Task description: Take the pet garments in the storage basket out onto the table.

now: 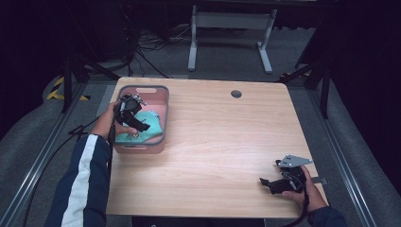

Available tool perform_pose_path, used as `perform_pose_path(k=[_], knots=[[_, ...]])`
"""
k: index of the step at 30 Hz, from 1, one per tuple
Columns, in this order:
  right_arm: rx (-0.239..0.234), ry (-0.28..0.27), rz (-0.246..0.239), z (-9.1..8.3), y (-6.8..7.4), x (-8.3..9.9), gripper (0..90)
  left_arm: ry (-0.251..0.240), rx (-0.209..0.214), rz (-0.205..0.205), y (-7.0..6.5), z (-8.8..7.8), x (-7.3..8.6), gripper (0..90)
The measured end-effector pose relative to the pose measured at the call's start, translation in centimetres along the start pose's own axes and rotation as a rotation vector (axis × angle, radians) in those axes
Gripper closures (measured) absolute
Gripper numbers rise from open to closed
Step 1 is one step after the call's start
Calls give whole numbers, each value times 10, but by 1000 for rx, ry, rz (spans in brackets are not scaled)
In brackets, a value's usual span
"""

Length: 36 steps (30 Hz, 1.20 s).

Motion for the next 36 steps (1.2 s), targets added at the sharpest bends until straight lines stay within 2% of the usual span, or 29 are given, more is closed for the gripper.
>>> perform_pose_path(k=[3,7,9,10,11,18,21,25,26,29,33,36], knots=[[0,1,1,0,0,0,5,33,-3,7,0,9,1,178],[0,0,2,0,0,0,6,73,2,-6,0,19,4,178],[0,0,0,0,0,0,6,110,13,-2,-1,23,8,178],[0,0,0,0,0,0,6,117,12,0,-1,24,9,179],[0,0,0,0,0,0,6,146,3,2,-1,28,11,178],[0,0,0,0,0,0,6,193,-21,20,-1,34,13,203],[0,0,0,0,0,0,6,205,-7,11,-3,36,13,222],[0,0,0,0,0,0,6,214,32,-4,-6,36,14,321],[0,0,0,0,0,0,6,211,57,-9,-8,35,14,363],[0,0,0,0,0,0,6,211,78,-6,-10,33,14,479],[0,0,0,0,0,0,6,209,86,16,-12,31,13,637],[0,0,2,0,0,0,6,224,78,37,-14,29,13,692]])
Point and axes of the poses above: each handheld gripper's, and its own axes: z roughly forward along the jaws, x roughly out of its underside, y roughly to its left, the point moved 10 cm from there along z, roughly forward along the jaws, and after that the axes turned 14 degrees about -x, right-handed, at the moved point
